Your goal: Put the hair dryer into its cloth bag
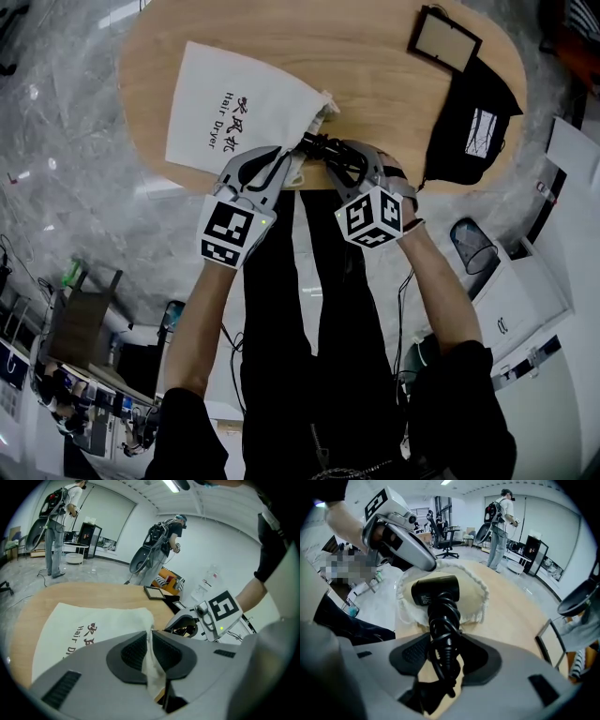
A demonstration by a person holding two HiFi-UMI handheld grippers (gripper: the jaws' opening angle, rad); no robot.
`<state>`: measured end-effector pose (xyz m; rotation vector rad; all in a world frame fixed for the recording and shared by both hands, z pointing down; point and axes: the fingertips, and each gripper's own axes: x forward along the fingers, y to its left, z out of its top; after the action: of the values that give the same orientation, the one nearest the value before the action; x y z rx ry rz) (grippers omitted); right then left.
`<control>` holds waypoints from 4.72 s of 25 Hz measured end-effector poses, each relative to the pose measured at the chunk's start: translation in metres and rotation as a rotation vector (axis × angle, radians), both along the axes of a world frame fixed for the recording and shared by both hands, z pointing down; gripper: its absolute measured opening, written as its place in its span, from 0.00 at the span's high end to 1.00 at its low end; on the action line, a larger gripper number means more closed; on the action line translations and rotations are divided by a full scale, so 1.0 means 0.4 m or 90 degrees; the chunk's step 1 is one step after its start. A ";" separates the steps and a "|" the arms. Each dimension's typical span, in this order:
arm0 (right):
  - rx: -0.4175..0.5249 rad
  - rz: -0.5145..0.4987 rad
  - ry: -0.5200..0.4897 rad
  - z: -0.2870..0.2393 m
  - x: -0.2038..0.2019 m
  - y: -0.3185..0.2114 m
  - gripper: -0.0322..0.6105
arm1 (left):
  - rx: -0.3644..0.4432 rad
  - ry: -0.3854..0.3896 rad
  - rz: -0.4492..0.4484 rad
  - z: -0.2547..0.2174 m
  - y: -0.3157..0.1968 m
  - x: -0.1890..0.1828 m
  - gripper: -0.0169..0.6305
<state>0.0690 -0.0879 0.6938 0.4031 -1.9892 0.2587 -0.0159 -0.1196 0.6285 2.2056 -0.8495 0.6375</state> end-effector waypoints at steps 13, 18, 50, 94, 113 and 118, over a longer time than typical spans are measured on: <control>0.002 -0.011 -0.038 0.013 -0.122 -0.035 0.64 | -0.005 0.012 0.008 -0.002 0.002 0.003 0.91; -0.001 -0.024 -0.066 0.021 -0.154 -0.054 0.64 | -0.006 0.020 0.013 -0.006 0.002 0.003 0.91; -0.044 0.067 0.025 0.066 -0.004 0.007 0.67 | -0.012 0.030 0.010 0.000 0.006 0.011 0.91; -0.120 0.184 -0.216 -0.002 -0.142 -0.039 0.61 | 0.003 0.052 0.045 0.010 -0.009 0.045 0.89; -0.151 0.514 -0.235 -0.157 0.034 0.034 0.78 | 0.020 -0.042 0.116 0.029 0.007 0.061 0.66; -0.122 0.550 -0.283 -0.309 -0.011 -0.002 0.81 | 0.080 -0.039 0.089 -0.132 -0.005 0.037 0.67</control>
<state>0.0647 -0.0887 0.5702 1.1448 -2.0721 1.1507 -0.0009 -0.1218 0.5756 2.3854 -0.7890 0.7402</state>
